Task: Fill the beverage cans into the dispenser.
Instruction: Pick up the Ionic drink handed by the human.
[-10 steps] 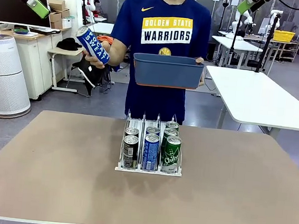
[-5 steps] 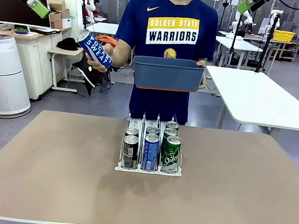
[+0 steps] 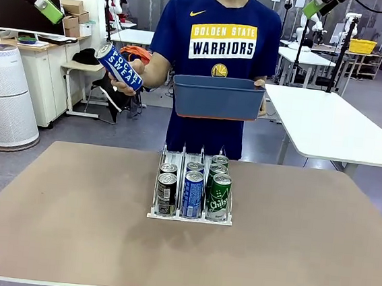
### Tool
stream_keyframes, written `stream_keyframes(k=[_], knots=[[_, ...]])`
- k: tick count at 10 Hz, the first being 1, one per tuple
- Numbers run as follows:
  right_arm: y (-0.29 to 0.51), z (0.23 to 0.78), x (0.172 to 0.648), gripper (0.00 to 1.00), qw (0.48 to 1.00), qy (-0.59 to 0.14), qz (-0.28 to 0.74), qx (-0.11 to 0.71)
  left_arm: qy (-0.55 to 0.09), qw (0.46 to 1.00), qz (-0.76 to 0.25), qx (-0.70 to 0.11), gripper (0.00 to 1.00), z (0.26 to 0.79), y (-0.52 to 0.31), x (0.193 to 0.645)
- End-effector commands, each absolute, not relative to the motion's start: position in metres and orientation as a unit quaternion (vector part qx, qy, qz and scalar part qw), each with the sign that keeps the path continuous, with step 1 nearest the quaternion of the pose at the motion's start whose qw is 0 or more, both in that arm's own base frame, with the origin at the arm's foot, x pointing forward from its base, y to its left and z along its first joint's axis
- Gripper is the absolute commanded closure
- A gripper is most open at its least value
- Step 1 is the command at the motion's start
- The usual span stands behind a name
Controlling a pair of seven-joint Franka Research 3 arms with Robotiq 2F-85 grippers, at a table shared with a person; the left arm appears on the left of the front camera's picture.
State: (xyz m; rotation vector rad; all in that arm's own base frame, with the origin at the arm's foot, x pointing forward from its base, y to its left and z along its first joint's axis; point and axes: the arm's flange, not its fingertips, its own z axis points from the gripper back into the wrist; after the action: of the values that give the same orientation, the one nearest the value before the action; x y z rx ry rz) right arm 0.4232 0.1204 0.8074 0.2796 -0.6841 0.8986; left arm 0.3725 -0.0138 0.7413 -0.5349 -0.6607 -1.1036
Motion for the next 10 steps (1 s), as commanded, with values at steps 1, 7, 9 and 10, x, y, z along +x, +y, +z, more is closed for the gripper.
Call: stream_keyframes(k=[1,7,9,10], knots=[[0.120,0.808,0.423,0.00,0.835,-0.324,0.425,0.133,-0.307,0.782,-0.495,-0.221,0.00,0.745,-0.018,0.382],[0.120,0.808,0.423,0.00,0.835,-0.324,0.425,0.133,-0.321,0.823,-0.456,-0.111,0.00,0.729,-0.010,0.435],[0.120,0.808,0.423,0.00,0.835,-0.324,0.425,0.133,-0.310,0.829,-0.452,-0.108,0.00,0.717,-0.017,0.447],[0.120,0.808,0.423,0.00,0.835,-0.324,0.425,0.133,-0.315,0.828,-0.453,-0.102,0.00,0.714,-0.013,0.453]])
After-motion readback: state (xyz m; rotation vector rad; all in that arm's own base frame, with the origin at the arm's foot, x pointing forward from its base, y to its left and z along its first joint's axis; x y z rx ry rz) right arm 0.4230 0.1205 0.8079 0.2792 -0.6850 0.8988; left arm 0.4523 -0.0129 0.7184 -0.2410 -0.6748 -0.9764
